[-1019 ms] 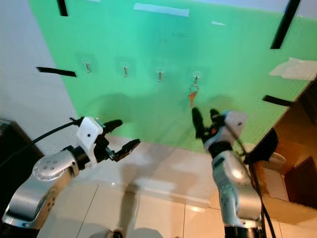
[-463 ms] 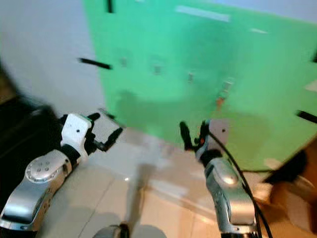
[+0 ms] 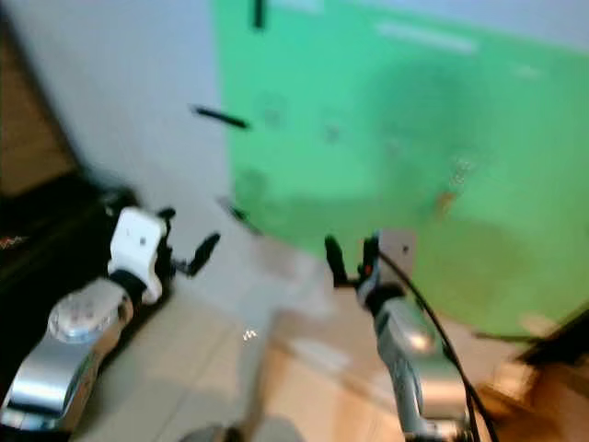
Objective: Hang keys on a hook
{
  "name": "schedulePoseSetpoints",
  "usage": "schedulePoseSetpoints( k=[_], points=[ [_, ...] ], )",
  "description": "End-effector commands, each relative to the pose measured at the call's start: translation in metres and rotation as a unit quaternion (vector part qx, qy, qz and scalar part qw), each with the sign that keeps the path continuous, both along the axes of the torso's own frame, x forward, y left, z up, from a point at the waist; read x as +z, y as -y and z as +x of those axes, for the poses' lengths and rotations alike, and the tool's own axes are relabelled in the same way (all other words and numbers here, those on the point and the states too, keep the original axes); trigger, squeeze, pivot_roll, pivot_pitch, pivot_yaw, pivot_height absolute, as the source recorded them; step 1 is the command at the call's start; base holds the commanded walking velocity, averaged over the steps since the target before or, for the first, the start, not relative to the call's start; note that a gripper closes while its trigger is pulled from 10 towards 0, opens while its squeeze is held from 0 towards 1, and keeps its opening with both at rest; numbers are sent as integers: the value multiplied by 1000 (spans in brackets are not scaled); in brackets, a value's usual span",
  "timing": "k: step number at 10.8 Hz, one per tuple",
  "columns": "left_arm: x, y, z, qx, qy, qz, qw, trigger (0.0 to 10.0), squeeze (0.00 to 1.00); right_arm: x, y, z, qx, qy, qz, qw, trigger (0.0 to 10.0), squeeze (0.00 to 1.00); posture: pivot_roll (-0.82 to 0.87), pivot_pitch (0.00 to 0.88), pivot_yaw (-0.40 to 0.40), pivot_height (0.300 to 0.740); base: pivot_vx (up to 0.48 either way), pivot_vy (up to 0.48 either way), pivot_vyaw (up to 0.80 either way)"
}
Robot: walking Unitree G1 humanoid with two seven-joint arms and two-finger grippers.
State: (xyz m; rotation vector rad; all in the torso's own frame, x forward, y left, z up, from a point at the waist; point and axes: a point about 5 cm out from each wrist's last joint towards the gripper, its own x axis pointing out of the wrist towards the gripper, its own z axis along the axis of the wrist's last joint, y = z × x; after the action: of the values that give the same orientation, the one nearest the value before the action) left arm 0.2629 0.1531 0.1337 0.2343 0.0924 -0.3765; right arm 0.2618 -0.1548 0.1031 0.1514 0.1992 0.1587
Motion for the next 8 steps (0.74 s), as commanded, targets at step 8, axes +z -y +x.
schedulePoseSetpoints(
  k=[8],
  points=[
    [1,-6,-1,34,0,-4,999,10000,0,-1,-4,4,8,-8,2,1000,10000,1000,3,0,-7,740,0,0,800]
  ],
)
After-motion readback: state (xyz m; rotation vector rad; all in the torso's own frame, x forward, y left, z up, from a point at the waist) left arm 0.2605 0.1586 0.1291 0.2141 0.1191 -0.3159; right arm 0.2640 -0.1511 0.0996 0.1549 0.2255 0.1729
